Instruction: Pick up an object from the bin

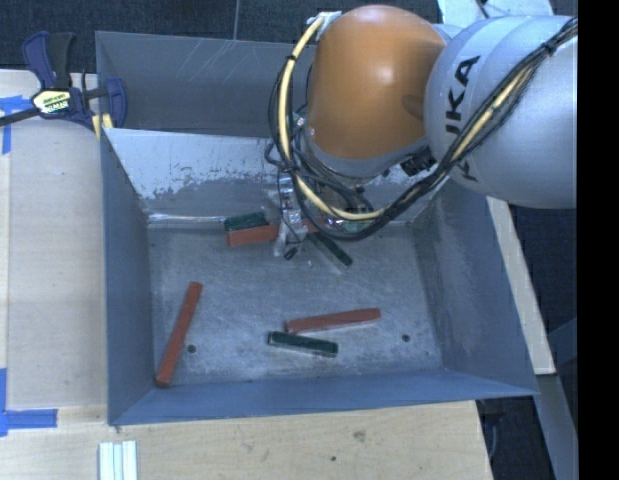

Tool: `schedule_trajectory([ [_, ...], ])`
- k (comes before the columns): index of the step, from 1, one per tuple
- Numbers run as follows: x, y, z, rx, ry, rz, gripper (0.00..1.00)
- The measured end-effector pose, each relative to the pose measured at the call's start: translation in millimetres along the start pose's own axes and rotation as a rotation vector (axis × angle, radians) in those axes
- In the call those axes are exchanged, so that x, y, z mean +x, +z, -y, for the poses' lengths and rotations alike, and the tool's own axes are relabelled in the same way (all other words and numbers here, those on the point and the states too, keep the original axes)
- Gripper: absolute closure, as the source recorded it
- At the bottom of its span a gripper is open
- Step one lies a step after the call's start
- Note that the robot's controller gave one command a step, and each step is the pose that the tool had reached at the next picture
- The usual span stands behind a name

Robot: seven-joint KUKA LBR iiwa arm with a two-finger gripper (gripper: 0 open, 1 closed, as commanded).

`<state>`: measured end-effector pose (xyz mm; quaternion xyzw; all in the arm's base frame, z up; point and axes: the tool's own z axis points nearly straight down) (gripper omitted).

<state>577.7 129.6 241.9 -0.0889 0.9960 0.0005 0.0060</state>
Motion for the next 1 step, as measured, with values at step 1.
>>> schedule_trajectory([
  [1,43.7,-22.0,46.7,0.002,-0.063,-0.01,1.0],
])
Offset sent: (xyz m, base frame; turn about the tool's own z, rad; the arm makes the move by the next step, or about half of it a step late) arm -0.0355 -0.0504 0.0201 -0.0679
